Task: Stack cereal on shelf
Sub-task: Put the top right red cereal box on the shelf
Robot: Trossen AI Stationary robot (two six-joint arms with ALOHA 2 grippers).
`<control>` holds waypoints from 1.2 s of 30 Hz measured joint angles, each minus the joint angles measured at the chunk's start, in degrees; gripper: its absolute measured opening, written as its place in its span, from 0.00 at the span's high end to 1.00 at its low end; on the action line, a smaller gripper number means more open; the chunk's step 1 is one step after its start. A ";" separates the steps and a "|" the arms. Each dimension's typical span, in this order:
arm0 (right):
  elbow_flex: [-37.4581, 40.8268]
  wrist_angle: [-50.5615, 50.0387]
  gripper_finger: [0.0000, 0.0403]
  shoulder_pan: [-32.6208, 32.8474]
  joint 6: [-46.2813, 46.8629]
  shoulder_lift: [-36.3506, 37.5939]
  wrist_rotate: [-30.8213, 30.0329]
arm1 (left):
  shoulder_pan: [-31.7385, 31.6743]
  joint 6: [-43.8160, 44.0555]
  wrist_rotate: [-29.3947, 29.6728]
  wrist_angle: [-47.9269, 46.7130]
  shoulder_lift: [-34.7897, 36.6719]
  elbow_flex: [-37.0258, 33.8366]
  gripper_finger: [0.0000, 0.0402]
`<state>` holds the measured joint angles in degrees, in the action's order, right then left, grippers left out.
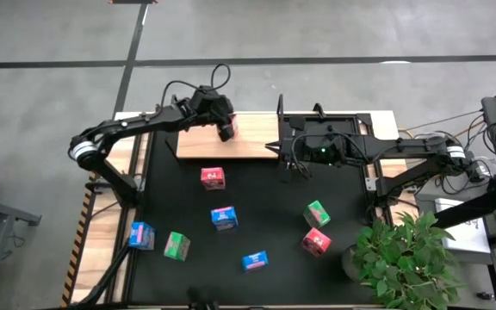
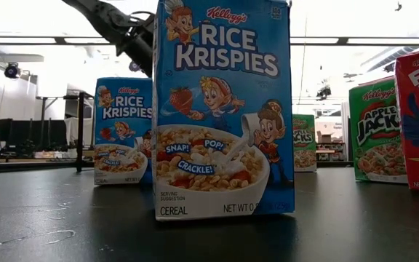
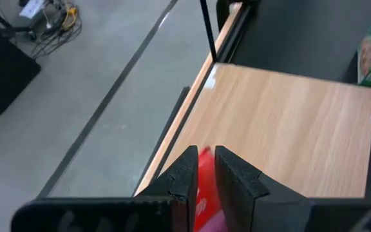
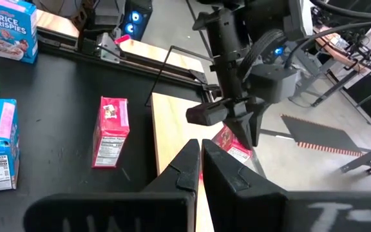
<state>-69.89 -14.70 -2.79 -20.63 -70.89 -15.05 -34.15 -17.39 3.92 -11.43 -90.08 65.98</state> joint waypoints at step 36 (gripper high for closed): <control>0.85 -0.01 0.98 0.02 2.32 -0.11 -0.01 | -7.26 -1.22 9.07 -6.36 1.24 -0.85 0.91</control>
<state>-69.04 -14.71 -2.76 -18.31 -71.00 -15.06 -41.41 -18.61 12.99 -17.79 -88.84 65.12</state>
